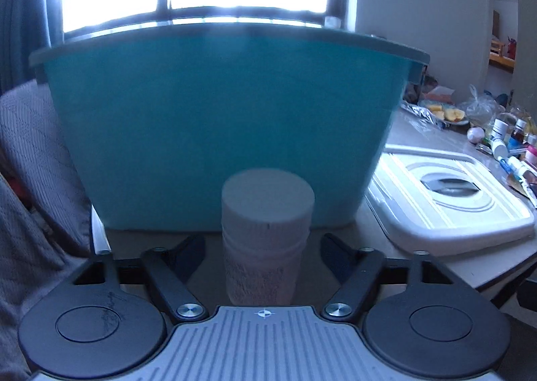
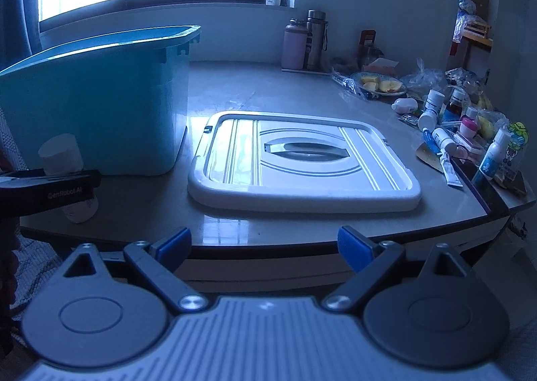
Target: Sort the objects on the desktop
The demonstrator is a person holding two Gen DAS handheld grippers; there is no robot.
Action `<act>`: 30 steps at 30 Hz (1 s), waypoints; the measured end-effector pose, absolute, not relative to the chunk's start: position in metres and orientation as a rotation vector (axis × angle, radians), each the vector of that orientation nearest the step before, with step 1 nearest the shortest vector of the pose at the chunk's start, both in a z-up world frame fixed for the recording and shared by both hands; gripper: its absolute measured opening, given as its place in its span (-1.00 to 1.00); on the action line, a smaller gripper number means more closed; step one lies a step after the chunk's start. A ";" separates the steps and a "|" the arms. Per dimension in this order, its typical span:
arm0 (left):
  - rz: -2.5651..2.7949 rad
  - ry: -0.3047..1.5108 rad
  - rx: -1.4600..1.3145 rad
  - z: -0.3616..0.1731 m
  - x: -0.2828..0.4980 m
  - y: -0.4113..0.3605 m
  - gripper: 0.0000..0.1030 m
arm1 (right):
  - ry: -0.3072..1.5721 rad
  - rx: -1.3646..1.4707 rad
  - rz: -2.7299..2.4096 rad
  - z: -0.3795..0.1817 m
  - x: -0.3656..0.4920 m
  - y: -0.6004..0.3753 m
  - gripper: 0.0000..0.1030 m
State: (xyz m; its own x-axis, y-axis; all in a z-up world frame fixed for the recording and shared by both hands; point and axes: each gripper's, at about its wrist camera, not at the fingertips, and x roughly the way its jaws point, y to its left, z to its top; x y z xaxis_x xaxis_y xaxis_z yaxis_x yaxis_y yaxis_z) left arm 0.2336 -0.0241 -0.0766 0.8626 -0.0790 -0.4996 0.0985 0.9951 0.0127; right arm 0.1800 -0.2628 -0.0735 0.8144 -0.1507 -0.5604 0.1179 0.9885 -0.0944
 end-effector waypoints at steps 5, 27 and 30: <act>-0.102 0.541 0.013 -0.070 0.239 -0.025 -0.06 | 0.603 -0.042 -0.139 -0.073 0.179 -0.261 0.83; -0.089 0.472 0.041 -0.029 0.146 -0.010 -0.06 | 0.540 -0.009 -0.063 -0.056 0.118 -0.246 0.83; -0.087 0.458 0.042 -0.018 0.131 -0.005 -0.06 | 0.531 -0.001 -0.056 -0.053 0.109 -0.246 0.83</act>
State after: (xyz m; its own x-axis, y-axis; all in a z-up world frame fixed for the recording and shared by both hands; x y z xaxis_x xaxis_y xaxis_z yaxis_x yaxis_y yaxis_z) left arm 0.1307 -0.0045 -0.0176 0.8933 -0.0743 -0.4433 0.0932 0.9954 0.0211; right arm 0.1089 -0.2456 -0.0533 0.8609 -0.0536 -0.5060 0.0533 0.9985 -0.0151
